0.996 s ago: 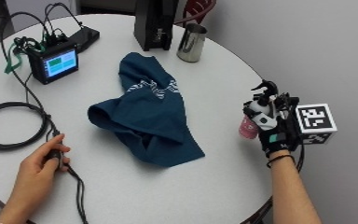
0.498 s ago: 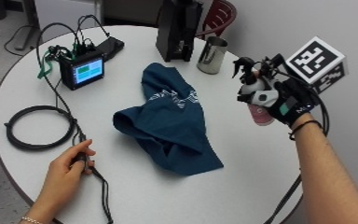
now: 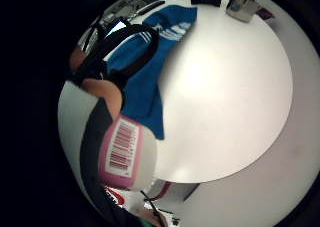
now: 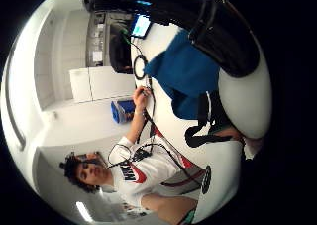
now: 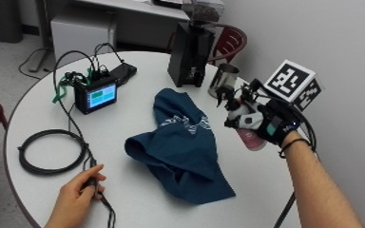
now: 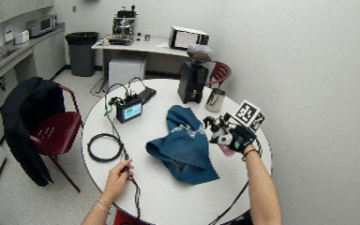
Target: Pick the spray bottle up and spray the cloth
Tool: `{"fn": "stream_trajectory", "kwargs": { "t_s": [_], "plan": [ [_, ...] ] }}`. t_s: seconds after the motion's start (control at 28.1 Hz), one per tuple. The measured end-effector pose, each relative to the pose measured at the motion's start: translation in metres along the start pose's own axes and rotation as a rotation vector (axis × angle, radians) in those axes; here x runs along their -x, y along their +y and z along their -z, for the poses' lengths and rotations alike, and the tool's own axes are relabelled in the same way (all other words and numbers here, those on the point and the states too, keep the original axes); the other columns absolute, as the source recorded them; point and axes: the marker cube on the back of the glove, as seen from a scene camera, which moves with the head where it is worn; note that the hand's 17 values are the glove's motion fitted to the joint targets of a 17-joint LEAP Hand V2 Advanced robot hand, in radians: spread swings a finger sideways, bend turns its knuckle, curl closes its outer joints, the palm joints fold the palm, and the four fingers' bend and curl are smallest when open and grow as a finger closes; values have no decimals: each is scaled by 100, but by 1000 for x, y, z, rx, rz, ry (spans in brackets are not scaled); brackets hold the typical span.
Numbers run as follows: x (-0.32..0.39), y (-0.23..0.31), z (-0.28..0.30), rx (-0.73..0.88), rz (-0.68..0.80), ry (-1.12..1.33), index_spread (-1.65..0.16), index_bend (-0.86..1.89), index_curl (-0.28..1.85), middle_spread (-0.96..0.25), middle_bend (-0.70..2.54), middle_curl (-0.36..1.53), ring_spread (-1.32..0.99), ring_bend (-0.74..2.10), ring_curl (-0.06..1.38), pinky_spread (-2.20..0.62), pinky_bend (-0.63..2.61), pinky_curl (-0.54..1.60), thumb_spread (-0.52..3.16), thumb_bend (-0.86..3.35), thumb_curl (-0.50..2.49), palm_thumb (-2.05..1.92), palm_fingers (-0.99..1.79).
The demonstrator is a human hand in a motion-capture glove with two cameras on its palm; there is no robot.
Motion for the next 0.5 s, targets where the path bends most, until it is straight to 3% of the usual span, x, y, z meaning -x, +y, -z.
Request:
{"fn": "stream_trajectory", "kwargs": {
  "t_s": [0.36, 0.5],
  "plan": [
    [-26, 11, -37, 97, -36, -64, -26, 4, 13, -10, 38, 47, -12, 65, 45, -5, 46, 39, 89, -2, 55, 100, 102],
    [-7, 16, -8, 51, -25, -40, -26, 5, 13, -10, 39, 48, -12, 65, 45, -4, 46, 39, 90, -2, 56, 100, 101]
  ]
}}
